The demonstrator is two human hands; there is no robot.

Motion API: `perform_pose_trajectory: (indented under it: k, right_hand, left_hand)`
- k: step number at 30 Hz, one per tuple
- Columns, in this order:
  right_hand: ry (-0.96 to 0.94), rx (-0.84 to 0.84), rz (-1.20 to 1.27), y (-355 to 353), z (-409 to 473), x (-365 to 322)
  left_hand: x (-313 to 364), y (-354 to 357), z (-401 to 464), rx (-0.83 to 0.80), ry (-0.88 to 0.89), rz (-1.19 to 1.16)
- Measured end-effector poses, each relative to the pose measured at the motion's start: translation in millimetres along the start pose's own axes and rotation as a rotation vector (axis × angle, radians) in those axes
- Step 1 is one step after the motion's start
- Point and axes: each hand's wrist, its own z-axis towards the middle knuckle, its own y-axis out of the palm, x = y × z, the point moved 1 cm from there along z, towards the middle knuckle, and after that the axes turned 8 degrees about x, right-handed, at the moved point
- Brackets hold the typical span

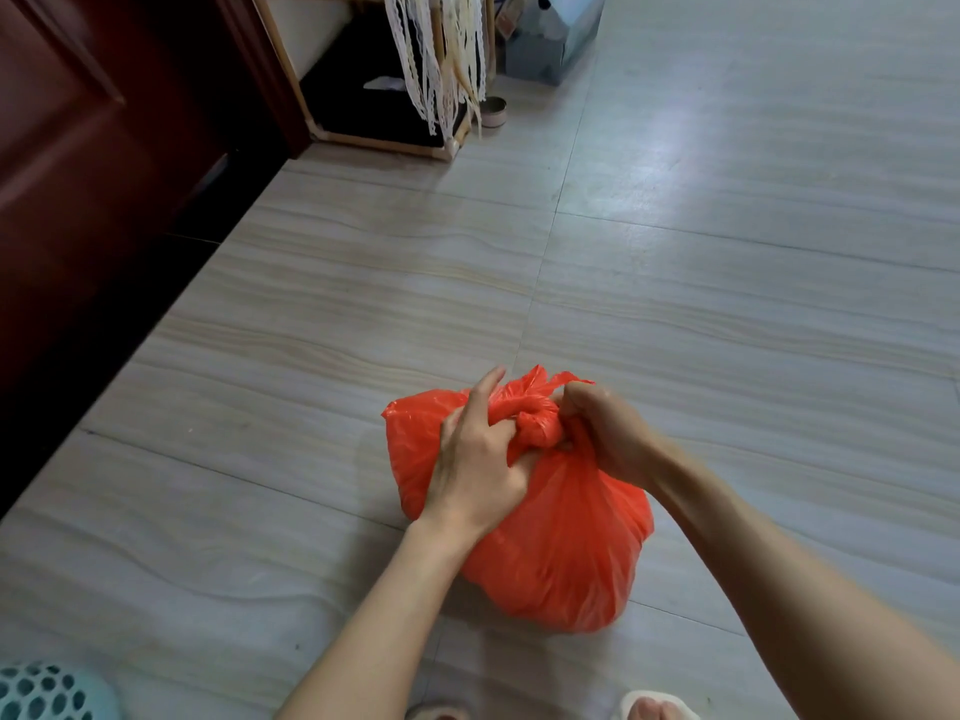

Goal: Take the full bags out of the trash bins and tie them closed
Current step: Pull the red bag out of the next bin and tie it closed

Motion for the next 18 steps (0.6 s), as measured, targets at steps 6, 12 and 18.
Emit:
perform_pose_trajectory:
  k: [6,12,18]
  right_hand:
    - [-0.137,0.29,-0.215,-11.6,0.0,4.0]
    - [-0.17,0.322,-0.312,-3.1,-5.9,2.5]
    - [-0.094,0.362,-0.046,-1.9,-5.3,6.1]
  left_hand:
    - [-0.5,-7.4,4.2,0.123,-0.047,-0.228]
    - [5.5,-15.5,10.3,0.237,-0.238,-0.363]
    - [7.7,-21.8,8.7,0.144,-0.161,-0.25]
